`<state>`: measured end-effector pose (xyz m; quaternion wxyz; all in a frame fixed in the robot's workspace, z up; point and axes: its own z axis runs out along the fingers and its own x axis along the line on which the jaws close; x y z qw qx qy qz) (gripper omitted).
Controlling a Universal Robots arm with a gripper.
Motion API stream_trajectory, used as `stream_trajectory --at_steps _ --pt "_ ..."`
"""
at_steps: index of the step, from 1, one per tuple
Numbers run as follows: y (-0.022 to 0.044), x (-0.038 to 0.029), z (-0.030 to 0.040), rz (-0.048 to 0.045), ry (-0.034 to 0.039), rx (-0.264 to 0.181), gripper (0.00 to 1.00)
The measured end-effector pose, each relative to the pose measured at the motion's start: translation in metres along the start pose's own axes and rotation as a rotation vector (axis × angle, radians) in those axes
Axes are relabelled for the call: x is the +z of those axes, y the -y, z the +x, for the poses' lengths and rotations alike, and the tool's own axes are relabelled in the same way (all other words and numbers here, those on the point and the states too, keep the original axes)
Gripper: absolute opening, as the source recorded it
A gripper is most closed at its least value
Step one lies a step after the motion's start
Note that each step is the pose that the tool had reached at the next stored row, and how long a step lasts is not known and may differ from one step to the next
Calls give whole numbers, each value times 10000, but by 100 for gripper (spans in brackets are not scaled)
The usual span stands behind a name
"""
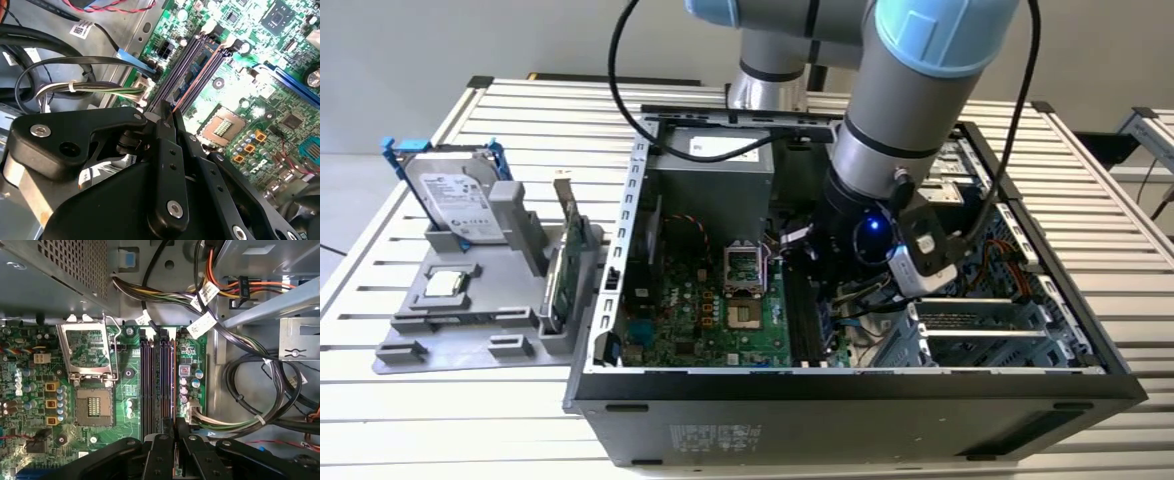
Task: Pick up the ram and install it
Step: 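Insert the ram into the slot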
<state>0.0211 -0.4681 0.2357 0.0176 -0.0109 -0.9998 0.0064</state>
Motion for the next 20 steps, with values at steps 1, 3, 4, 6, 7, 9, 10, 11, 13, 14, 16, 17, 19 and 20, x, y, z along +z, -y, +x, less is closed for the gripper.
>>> stream_trajectory --at_steps 1,3,4,6,7,9,10,11,13,14,16,17,19,20 --pt "-1 13 0 2 0 0 0" --pt "-4 48 -1 1 0 1 0" --pt "-6 87 -3 1 0 0 0" --pt "-12 132 -4 2 0 0 0" --pt "-12 137 -4 1 0 0 0" --pt "-12 140 -4 4 -1 0 0" --pt "-12 140 -6 4 -1 1 0" --pt "-13 140 -9 3 -1 2 0" --pt "-13 141 -20 5 -1 4 0" --pt "-13 141 -23 8 -2 5 0" --pt "-13 141 -23 10 -2 6 0" --pt "-12 141 -23 9 -2 6 0" --pt "-4 141 -24 10 -2 5 0" --pt "-2 141 -23 11 -2 6 0"
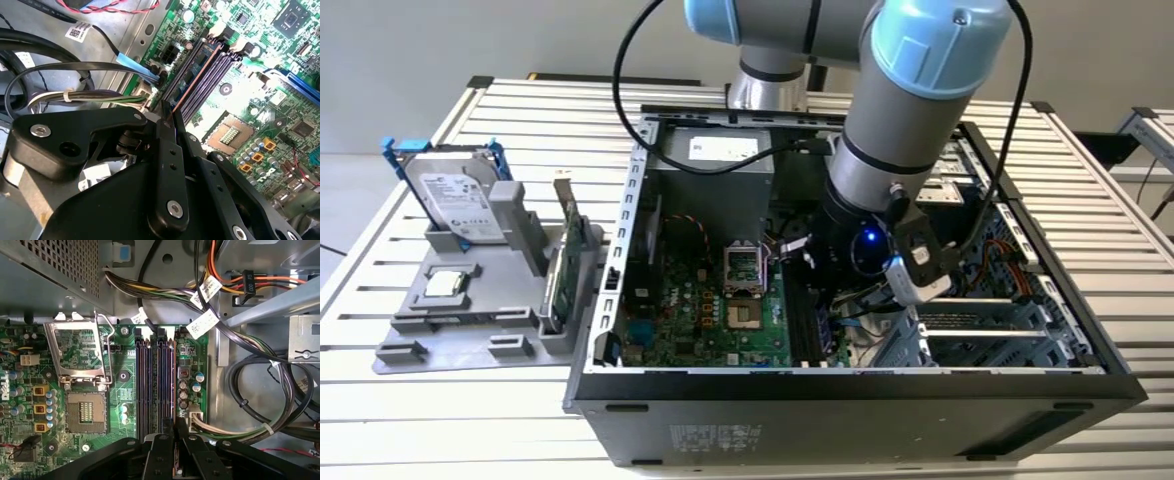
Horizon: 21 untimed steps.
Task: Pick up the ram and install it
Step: 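Insert the ram into the slot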
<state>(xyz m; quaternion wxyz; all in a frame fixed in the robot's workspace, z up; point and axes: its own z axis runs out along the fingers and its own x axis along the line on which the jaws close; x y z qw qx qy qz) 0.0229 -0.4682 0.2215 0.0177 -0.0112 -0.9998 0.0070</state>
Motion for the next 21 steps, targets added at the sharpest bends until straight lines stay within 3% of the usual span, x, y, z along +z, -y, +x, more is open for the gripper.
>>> stream_trajectory --at_steps 21 --pt "2 33 22 4 -1 -1 0"
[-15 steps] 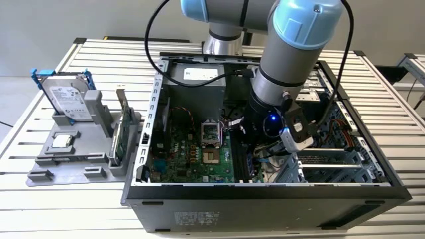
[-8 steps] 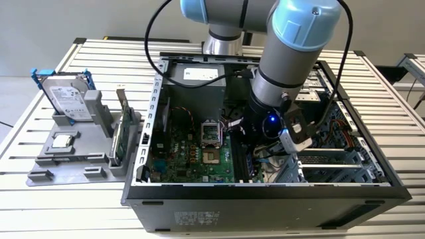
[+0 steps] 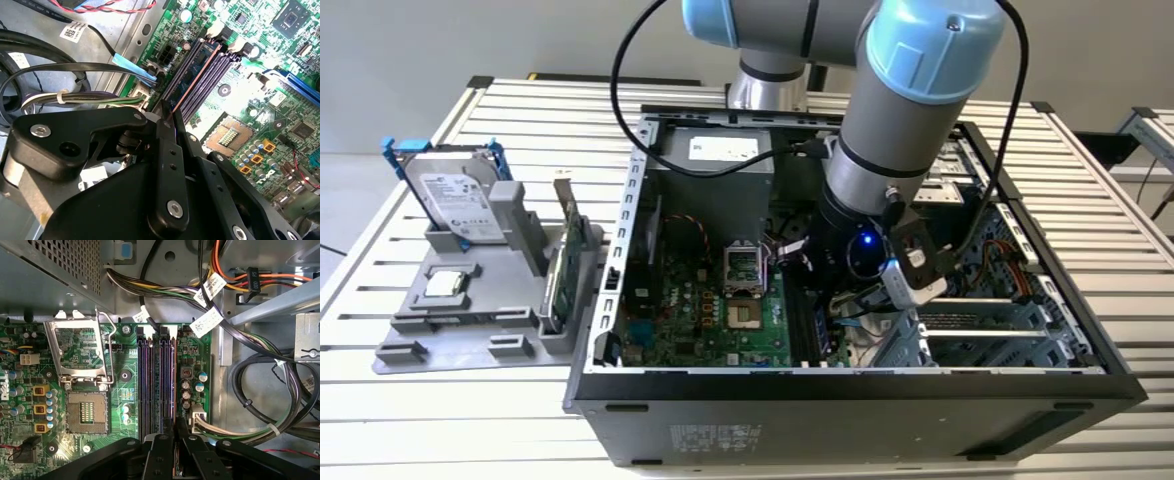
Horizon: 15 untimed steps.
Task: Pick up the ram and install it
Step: 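Insert the ram into the slot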
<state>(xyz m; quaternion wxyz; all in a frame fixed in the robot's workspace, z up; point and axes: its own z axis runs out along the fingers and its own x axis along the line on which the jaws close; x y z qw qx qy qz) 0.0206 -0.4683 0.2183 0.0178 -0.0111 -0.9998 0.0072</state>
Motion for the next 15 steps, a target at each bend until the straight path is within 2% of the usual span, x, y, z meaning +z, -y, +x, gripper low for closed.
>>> stream_trajectory --at_steps 15 --pt "-1 46 -2 0 0 0 0"
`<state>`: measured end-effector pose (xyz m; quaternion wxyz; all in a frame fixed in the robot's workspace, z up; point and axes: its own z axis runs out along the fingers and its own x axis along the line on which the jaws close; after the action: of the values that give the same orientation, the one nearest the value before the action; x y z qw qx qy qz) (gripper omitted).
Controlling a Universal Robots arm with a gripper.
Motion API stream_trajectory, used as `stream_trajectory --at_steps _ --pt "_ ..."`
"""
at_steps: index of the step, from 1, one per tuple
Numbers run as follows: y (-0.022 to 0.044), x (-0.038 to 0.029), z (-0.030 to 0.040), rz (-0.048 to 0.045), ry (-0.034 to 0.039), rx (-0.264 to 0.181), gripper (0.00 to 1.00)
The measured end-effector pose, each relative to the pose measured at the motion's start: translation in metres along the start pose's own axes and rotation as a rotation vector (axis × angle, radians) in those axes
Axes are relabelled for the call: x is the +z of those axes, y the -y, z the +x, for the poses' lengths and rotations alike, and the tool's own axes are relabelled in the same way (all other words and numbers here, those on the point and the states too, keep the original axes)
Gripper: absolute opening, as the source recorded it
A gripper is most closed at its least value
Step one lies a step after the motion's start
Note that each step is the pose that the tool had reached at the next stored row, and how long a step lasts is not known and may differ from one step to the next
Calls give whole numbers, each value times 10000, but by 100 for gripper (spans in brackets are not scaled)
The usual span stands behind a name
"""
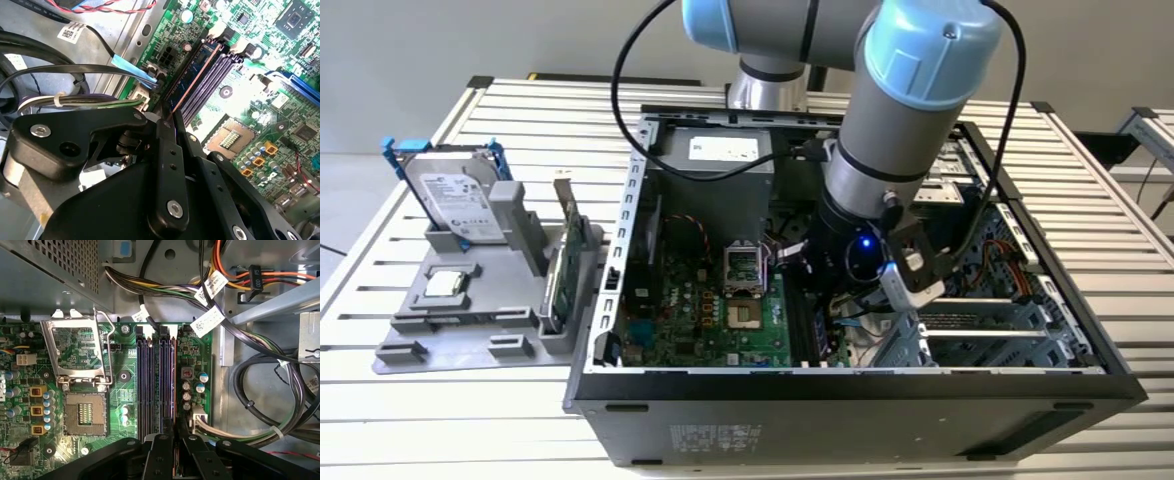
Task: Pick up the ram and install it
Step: 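Insert the ram into the slot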
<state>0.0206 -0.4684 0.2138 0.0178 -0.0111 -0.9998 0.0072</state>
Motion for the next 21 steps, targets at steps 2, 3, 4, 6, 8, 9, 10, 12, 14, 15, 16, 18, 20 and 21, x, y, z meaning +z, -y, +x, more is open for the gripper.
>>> stream_trajectory --at_steps 2,3,4,6,8,9,10,12,14,15,16,18,20,21 --pt "0 3 0 0 0 0 0" --pt "0 4 0 -1 0 0 0" --pt "0 6 0 -1 -1 0 100" --pt "0 9 0 0 0 0 100" --pt "0 12 0 0 0 0 100" --pt "0 12 0 1 0 0 100" --pt "0 11 0 1 -1 0 100" --pt "0 -14 1 -1 -4 1 100" --pt "2 -50 2 1 -8 0 100" --pt "2 -66 2 0 -8 0 100" --pt "3 -83 3 0 -8 0 100" --pt "6 -133 5 0 -11 0 100" --pt "8 -171 6 -1 -11 0 100" --pt "10 -195 7 -1 -12 0 100"
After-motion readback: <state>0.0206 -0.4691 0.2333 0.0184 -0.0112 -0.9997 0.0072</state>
